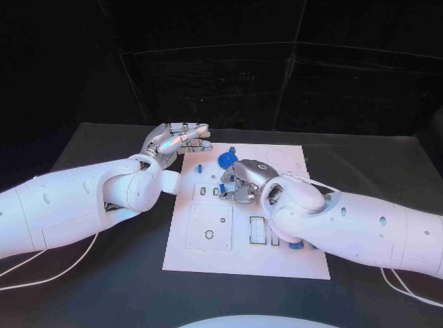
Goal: Assemble the parts on the task board
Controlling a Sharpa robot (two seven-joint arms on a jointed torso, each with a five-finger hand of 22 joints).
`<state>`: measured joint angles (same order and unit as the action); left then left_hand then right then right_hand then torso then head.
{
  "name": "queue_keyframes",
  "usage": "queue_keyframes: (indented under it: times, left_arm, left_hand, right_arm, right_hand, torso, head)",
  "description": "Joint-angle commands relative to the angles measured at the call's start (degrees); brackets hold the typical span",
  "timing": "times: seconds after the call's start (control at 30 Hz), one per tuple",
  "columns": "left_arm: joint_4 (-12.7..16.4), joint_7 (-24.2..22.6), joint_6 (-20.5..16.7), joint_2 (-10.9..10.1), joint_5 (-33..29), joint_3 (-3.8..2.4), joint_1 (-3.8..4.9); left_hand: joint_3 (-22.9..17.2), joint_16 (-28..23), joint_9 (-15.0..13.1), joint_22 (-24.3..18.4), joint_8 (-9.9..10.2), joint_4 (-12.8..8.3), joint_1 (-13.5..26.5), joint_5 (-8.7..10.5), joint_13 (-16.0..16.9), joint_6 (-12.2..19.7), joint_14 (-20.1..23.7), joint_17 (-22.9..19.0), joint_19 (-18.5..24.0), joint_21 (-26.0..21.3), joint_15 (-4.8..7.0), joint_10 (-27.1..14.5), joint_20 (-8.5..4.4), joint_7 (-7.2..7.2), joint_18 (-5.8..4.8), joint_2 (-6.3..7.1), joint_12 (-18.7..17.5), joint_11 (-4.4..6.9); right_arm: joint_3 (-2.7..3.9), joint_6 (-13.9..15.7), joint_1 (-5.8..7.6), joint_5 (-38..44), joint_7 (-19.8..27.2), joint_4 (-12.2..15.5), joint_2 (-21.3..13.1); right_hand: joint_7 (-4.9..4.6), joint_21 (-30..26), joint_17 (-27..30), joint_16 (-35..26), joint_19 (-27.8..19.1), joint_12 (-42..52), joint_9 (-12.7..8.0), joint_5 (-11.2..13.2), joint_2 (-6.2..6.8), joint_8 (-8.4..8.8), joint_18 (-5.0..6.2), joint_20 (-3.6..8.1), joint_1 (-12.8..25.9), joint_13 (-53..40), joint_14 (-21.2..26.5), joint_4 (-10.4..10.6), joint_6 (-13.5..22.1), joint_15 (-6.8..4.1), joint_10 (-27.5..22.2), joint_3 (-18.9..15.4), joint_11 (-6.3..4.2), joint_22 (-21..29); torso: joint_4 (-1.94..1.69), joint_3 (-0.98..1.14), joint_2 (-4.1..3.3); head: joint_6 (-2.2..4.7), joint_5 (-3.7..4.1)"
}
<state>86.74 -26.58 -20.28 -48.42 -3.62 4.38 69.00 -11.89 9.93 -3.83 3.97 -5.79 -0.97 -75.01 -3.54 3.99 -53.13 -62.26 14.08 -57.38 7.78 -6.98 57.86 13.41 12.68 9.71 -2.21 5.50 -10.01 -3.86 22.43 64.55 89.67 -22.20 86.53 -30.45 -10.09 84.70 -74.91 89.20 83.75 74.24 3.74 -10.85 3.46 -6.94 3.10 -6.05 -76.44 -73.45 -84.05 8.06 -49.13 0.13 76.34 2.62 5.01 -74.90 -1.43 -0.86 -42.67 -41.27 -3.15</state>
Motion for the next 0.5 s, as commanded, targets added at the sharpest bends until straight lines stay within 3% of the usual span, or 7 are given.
queue_keyframes:
  times: [0.03, 0.2, 0.33, 0.37, 0.47, 0.5]
  left_arm:
    - [0.0, 0.1, 1.0, 0.0, 0.0, -0.04, 0.1]
    - [-0.1, 0.6, 1.2, -0.1, 0.5, -0.04, 0.1]
    - [-0.3, 1.5, 0.8, -0.2, 2.3, -0.04, 0.1]
    - [-0.3, 2.0, 0.5, -0.3, 3.3, -0.04, 0.1]
    - [-0.4, 5.2, -0.1, -0.6, 8.3, -0.04, 0.1]
    - [-0.4, 6.6, -0.1, -0.8, 10.1, -0.04, 0.1]
  left_hand:
    - [0.0, -0.1, -0.1, 0.0, 0.2, -0.4, -0.5, -0.08, 0.0, -0.7, 0.0, 0.2, -0.5, -0.2, -0.08, 0.7, 0.01, 0.01, 0.81, -0.08, -0.2, 0.21]
    - [-0.6, 0.8, -0.1, 0.3, -0.2, -0.7, -0.1, -0.09, 0.2, -2.3, -1.9, 1.4, -2.3, 0.1, 0.69, 2.6, -0.64, -0.58, 0.86, -0.08, 0.1, 0.89]
    - [-1.3, 2.9, -0.2, 0.9, -0.7, -0.8, 0.6, -0.12, 0.2, -4.6, -5.4, 3.7, -5.6, 1.5, 2.13, 5.8, -2.01, -1.62, 0.84, 0.16, 0.5, 2.09]
    - [-1.5, 4.3, -0.3, 1.3, -1.0, -0.8, 0.8, -0.08, 0.4, -5.5, -7.7, 4.8, -7.3, 2.4, 2.96, 7.5, -2.69, -2.1, 0.88, 0.27, 1.0, 2.69]
    - [-1.7, 13.5, -0.9, 4.1, -2.4, 0.6, 2.5, -0.22, 2.2, -9.2, -18.3, 11.3, -16.2, 7.9, 6.66, 15.8, -6.32, -5.08, 0.91, -0.33, 4.5, 6.2]
    - [-1.5, 15.0, -0.9, 4.6, -2.6, 1.1, 3.1, -0.04, 2.6, -9.6, -19.0, 12.5, -17.1, 8.6, 6.96, 16.8, -6.74, -5.08, 0.88, -0.33, 5.0, 6.51]
  right_arm:
    - [0.02, 5.0, 0.04, -0.4, 3.5, 0.9, -0.5]
    - [0.06, 7.7, 0.03, -1.5, 7.7, 3.1, -2.4]
    - [0.11, 10.3, 0.07, -3.1, 11.6, 5.3, -4.7]
    - [0.13, 10.6, 0.13, -3.7, 12.7, 5.8, -5.3]
    - [0.25, 10.3, 0.81, -6.9, 16.8, 7.0, -7.5]
    - [0.32, 9.5, 1.23, -8.5, 18.1, 7.3, -8.3]
  right_hand:
    - [-0.15, -0.3, -13.2, -0.2, 0.2, -0.5, 0.0, 0.3, 0.65, 0.52, -0.46, -0.51, 0.1, 0.1, -5.5, 0.1, 0.8, 0.54, -0.6, -0.8, 0.18, -2.3]
    - [-0.31, -0.2, -13.2, -0.2, 0.3, -0.3, 0.1, 0.3, 1.22, 0.58, -0.48, -0.69, 0.1, 0.1, -5.5, 0.7, 1.3, 0.71, -0.5, -1.5, 0.35, -2.4]
    - [-0.33, -0.2, -13.3, -0.2, 0.3, -0.1, 0.1, 0.2, 1.18, 0.55, -0.5, -0.73, 0.1, -0.1, -5.5, 0.9, 1.4, 0.74, -0.3, -1.6, 0.37, -2.5]
    - [-0.34, -0.2, -13.3, -0.2, 0.3, -0.1, 0.1, 0.2, 1.05, 0.53, -0.5, -0.75, -0.1, -0.1, -5.5, 1.0, 1.4, 0.75, -0.3, -1.6, 0.38, -2.5]
    - [-0.3, -0.2, -13.2, -0.2, 0.3, 0.0, 0.2, 0.0, 0.64, 0.32, -0.49, -0.8, -0.6, -0.2, -5.5, 1.0, 1.2, 0.76, -0.2, -1.5, 0.36, -2.5]
    - [-0.27, -0.2, -13.2, -0.2, 0.3, 0.0, 0.2, 0.0, 0.49, 0.19, -0.49, -0.8, -0.9, -0.2, -5.5, 1.0, 1.1, 0.75, -0.2, -1.5, 0.33, -2.5]
  torso:
    - [-0.04, 0.04, 0.0]
    - [0.03, 0.0, 0.11]
    - [0.14, 0.03, 0.16]
    - [0.22, 0.05, 0.24]
    - [0.19, 0.08, 0.3]
    - [0.21, 0.1, 0.35]
  head:
    - [0.06, 0.02]
    - [0.17, -0.09]
    - [0.34, -0.17]
    - [0.36, -0.23]
    - [0.62, -0.06]
    - [0.6, -0.08]
